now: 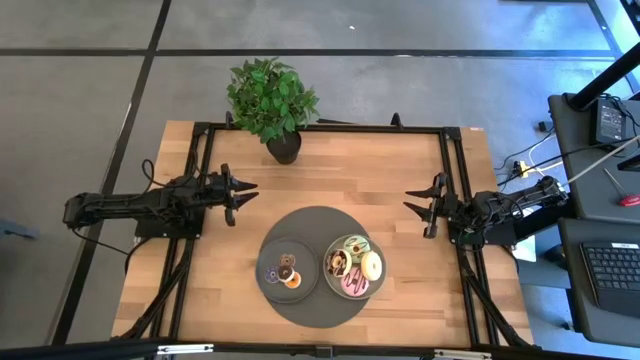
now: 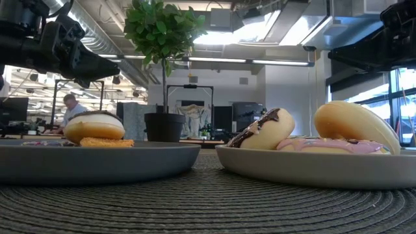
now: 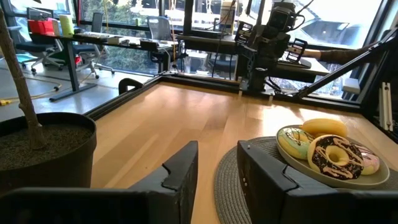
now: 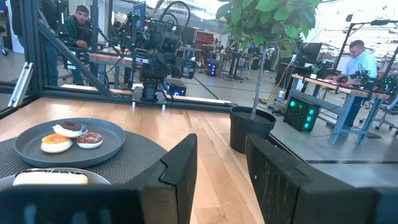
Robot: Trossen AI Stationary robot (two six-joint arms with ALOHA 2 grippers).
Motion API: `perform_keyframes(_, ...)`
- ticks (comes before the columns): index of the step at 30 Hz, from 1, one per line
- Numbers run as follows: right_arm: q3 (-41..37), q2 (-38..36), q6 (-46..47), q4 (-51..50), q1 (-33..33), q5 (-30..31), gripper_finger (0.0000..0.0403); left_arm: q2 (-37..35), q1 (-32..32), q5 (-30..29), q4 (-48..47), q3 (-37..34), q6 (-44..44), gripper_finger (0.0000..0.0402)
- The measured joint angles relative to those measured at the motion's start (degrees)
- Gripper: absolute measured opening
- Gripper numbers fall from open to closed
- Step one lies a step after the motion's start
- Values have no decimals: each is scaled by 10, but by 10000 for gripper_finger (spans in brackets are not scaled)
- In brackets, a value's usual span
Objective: Pick & Place donuts
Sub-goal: Return to Home Position
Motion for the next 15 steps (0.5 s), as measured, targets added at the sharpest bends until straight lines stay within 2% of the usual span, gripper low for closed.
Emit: perform_keyframes(15,0,0,0,0,0,0,139,0,0,0,0,0,0,107)
